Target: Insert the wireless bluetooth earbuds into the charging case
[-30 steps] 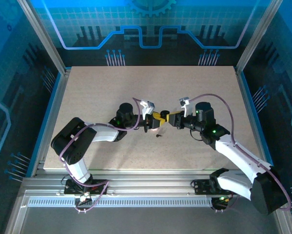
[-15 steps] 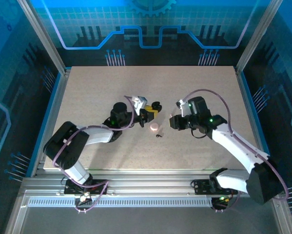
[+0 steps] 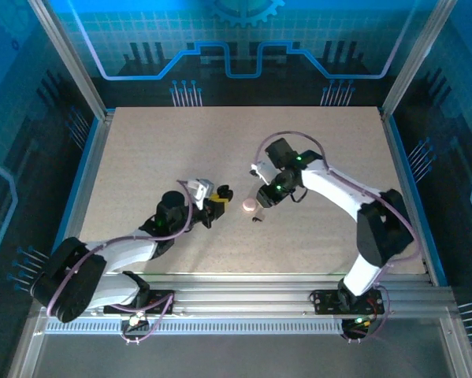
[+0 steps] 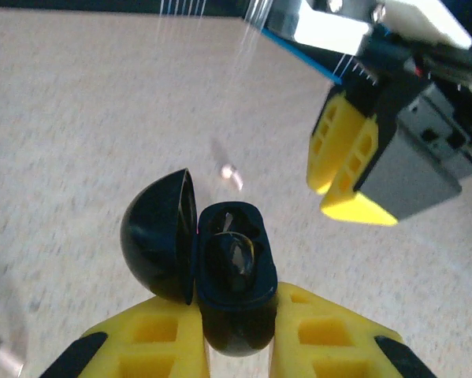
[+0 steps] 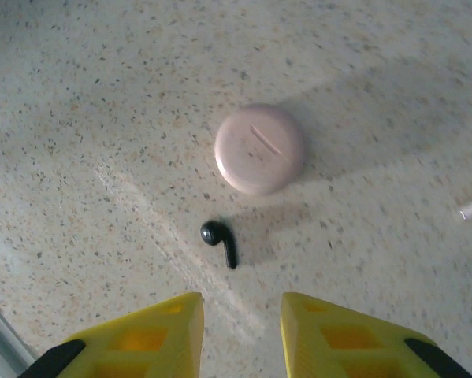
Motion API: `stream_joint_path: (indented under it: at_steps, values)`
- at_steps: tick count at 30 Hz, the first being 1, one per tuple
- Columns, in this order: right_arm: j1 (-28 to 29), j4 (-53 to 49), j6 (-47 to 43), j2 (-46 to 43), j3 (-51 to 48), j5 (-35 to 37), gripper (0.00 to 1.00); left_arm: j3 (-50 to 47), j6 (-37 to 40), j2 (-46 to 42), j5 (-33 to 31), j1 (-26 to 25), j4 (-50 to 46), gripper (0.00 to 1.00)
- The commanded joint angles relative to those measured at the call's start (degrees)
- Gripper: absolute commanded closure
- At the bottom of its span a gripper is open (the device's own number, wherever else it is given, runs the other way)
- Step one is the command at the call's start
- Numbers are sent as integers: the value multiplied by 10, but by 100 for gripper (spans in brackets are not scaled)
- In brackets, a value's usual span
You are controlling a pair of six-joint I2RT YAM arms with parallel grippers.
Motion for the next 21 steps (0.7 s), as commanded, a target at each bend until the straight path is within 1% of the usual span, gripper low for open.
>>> stream_joint_path:
  at_steps: [1,3,8,13,21]
  values:
    - [32,-57,-84,50,57,14,68,-10,6,-57,-58,1,-65,84]
    - [50,-65,-101,81,79,20,67,-13,6,-87,-87,1,-110,84]
    - [90,-71,-137,144,111,62,66,-27,0,-160,-140,2,-176,84]
    - [104,-103,-152,195,147,104,65,-26,15,-190,-152,4,-208,83]
    - [110,-125,-148,216,159,132,64,-33,19,-207,-151,5,-221,83]
